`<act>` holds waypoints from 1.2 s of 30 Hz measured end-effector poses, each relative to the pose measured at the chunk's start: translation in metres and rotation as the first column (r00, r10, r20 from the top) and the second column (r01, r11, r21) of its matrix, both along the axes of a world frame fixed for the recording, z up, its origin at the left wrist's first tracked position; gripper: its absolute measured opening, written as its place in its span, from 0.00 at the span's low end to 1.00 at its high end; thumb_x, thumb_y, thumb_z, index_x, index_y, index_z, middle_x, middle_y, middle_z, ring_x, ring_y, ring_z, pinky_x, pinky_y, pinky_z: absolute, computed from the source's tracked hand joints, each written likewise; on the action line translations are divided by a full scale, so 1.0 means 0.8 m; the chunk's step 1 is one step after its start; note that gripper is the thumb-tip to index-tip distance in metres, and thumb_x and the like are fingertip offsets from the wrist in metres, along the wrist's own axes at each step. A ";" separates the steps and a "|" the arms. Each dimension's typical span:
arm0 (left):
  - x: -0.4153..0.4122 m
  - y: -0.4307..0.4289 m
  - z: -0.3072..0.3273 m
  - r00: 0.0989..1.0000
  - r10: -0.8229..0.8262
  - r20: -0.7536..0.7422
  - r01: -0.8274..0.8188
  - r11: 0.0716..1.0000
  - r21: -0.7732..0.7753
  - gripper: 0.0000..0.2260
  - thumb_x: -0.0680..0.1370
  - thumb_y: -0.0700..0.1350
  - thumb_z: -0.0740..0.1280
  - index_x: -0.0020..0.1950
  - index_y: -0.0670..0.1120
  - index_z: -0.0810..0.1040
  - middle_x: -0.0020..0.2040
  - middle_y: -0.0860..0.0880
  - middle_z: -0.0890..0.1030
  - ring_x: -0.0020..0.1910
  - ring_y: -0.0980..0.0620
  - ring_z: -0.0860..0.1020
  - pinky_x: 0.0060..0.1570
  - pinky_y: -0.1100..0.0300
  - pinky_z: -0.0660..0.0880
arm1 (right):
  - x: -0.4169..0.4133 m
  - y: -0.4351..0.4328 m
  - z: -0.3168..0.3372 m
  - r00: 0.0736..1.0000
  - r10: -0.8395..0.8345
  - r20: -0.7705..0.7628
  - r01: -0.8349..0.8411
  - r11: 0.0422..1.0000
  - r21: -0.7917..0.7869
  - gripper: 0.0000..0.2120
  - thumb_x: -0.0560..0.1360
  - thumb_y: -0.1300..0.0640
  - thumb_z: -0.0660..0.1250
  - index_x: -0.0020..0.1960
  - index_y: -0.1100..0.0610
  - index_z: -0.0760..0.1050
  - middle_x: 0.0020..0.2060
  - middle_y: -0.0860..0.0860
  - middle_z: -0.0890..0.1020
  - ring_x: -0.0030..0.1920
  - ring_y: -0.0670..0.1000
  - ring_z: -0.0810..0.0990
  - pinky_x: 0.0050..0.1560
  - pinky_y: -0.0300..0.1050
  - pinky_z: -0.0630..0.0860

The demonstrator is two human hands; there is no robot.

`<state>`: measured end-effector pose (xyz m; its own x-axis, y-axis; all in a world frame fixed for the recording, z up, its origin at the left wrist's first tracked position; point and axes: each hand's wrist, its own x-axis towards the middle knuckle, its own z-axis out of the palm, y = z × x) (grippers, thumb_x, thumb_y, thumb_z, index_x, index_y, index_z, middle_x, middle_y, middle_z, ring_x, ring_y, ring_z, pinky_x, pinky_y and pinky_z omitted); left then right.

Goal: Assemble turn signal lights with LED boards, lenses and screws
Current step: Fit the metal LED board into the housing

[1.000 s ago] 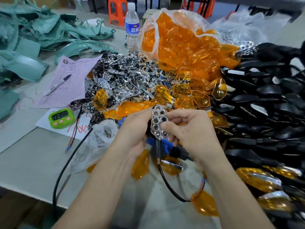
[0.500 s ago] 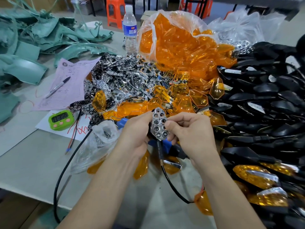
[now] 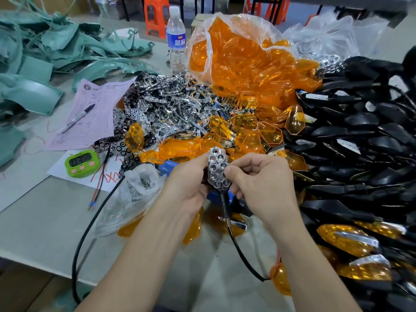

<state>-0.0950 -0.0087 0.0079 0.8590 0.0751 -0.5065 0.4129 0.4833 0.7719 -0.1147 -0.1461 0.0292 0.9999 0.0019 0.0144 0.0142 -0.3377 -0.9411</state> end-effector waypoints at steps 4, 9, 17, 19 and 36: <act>0.001 -0.004 -0.006 0.999 -0.025 -0.031 0.024 0.999 -0.036 0.09 0.82 0.42 0.67 0.46 0.44 0.86 0.44 0.45 0.84 0.44 0.48 0.79 0.43 0.55 0.75 | -0.003 0.004 0.000 0.997 -0.057 0.052 0.066 0.981 -0.183 0.11 0.73 0.57 0.78 0.34 0.46 0.83 0.32 0.37 0.84 0.33 0.38 0.83 0.28 0.30 0.75; -0.003 -0.004 -0.004 0.999 -0.017 -0.030 0.016 0.999 -0.030 0.09 0.81 0.43 0.69 0.46 0.42 0.86 0.42 0.46 0.86 0.37 0.50 0.83 0.32 0.58 0.79 | 0.004 -0.007 0.009 0.989 0.001 -0.147 -0.005 1.000 -0.029 0.10 0.75 0.61 0.76 0.36 0.52 0.85 0.25 0.49 0.81 0.23 0.43 0.75 0.29 0.36 0.72; -0.008 -0.010 0.003 0.999 -0.015 -0.045 0.014 1.000 -0.015 0.12 0.81 0.43 0.69 0.61 0.38 0.83 0.49 0.42 0.82 0.42 0.47 0.80 0.36 0.56 0.77 | 0.004 -0.010 0.010 0.971 0.007 -0.238 -0.002 1.000 0.023 0.09 0.76 0.63 0.75 0.39 0.53 0.84 0.23 0.45 0.80 0.23 0.40 0.75 0.28 0.31 0.72; -0.008 -0.010 0.003 0.999 -0.018 -0.040 0.017 1.000 -0.019 0.11 0.81 0.44 0.69 0.60 0.39 0.83 0.50 0.42 0.82 0.44 0.46 0.79 0.37 0.56 0.76 | 0.003 -0.010 0.009 0.972 -0.004 -0.234 0.009 1.000 0.019 0.09 0.76 0.62 0.75 0.38 0.53 0.85 0.24 0.46 0.80 0.23 0.41 0.75 0.29 0.32 0.73; -0.005 -0.006 -0.006 0.994 -0.052 0.092 0.062 0.992 -0.109 0.11 0.81 0.48 0.68 0.49 0.45 0.89 0.49 0.46 0.87 0.43 0.51 0.84 0.37 0.60 0.80 | -0.004 0.010 0.013 0.991 -0.130 0.004 0.121 0.912 -0.391 0.10 0.79 0.49 0.71 0.39 0.47 0.78 0.35 0.43 0.82 0.36 0.44 0.82 0.35 0.44 0.83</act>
